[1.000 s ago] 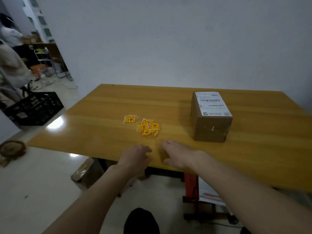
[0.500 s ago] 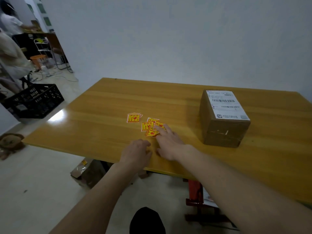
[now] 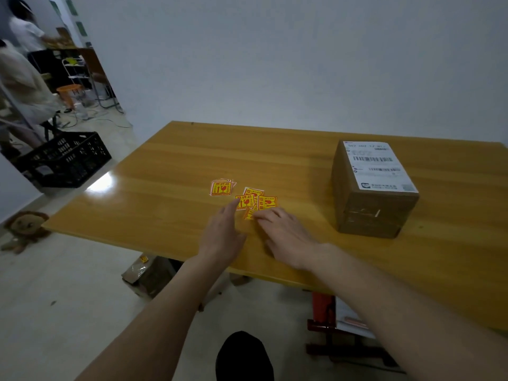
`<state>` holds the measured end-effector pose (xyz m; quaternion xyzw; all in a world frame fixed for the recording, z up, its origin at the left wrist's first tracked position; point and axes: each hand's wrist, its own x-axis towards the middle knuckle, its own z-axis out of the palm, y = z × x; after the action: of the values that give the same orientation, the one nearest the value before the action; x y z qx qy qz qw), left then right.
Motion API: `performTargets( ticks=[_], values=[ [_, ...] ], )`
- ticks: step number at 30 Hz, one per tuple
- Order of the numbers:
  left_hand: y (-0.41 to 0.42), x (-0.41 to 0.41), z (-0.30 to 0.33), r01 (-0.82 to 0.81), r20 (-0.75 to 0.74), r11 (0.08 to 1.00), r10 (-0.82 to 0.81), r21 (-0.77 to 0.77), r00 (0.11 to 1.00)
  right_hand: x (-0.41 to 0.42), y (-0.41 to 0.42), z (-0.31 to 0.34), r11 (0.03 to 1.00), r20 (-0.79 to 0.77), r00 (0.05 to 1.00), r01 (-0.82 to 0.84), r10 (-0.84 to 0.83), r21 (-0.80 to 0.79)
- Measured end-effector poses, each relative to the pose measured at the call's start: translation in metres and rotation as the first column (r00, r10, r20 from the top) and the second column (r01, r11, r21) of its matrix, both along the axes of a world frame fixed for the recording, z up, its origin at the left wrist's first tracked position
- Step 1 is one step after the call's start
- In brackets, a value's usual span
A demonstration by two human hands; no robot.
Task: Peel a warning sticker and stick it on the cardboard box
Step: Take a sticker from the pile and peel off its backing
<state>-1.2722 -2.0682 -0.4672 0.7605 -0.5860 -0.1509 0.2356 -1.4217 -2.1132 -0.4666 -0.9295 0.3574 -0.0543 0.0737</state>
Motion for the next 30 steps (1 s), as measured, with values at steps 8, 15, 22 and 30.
performTargets(
  ticks=[8, 15, 22, 30],
  values=[
    [0.005, -0.051, 0.015, 0.026, -0.081, 0.985, -0.040, -0.172, 0.996, -0.055, 0.027, 0.031, 0.999, 0.152, 0.988, -0.012, 0.020, -0.052],
    [0.014, -0.064, 0.024, -0.015, -0.087, 0.960, -0.010, -0.280, 0.996, -0.067, 0.036, 0.029, 0.987, 0.185, 0.977, 0.124, -0.104, -0.102],
    [0.028, -0.094, 0.034, -0.003, -0.084, 0.956, -0.023, -0.292, 0.996, -0.077, 0.047, 0.040, 0.930, 0.430, 0.849, 0.363, -0.308, -0.051],
    [0.035, -0.109, 0.042, -0.023, -0.346, 0.949, -0.092, -0.314, 0.934, -0.070, 0.056, 0.049, 0.833, 0.557, 0.632, 0.302, -0.539, 0.464]
  ],
)
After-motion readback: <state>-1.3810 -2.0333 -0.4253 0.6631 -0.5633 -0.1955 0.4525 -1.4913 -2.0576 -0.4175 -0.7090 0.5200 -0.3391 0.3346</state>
